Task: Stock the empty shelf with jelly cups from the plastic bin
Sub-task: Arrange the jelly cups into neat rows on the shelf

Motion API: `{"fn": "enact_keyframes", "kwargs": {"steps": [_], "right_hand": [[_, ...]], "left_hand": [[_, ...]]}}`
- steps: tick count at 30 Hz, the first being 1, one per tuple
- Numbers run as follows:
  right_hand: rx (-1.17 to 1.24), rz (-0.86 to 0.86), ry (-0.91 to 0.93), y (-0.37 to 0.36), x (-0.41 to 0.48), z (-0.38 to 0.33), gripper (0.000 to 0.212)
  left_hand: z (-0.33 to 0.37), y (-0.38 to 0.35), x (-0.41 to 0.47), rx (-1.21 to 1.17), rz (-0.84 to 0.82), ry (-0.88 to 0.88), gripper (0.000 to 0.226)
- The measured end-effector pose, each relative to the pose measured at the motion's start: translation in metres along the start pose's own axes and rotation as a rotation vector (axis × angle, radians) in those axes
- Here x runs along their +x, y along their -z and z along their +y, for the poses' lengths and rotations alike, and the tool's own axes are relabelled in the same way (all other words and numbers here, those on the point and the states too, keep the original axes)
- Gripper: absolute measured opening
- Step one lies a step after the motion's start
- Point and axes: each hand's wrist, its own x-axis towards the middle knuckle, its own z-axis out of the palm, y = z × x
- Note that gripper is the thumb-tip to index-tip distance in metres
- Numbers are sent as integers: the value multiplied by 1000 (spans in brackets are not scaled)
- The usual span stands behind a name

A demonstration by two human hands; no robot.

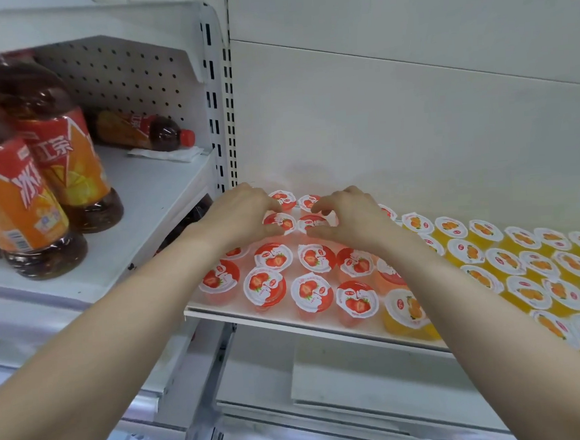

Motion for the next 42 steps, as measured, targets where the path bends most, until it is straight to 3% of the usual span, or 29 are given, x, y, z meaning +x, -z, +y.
{"fn": "enact_keyframes", "kwargs": {"steps": [4,7,14,28,34,39,42], "right_hand": [[241,-89,69,13,-23,3,35],[164,-196,114,10,-33,-1,44],[61,-125,118,6,-39,-12,40],[86,-77,66,7,-47,-19,46],[159,-24,124,10,-67,-26,24],[106,-69,152,5,-82,-34,45],[72,-63,153,4,-84,-40,52]], "left_hand": [[2,13,-21,-113,-72,-4,43],[15,20,-32,-111,-196,9,44],[32,23,-39,21,-236,-6,49],[37,13,-46,36,-126,0,46],[26,16,-73,-82,12,23,37],[34,10,-97,72,-17,-6,65],[38,3,-100,119,-4,17,66]]}}
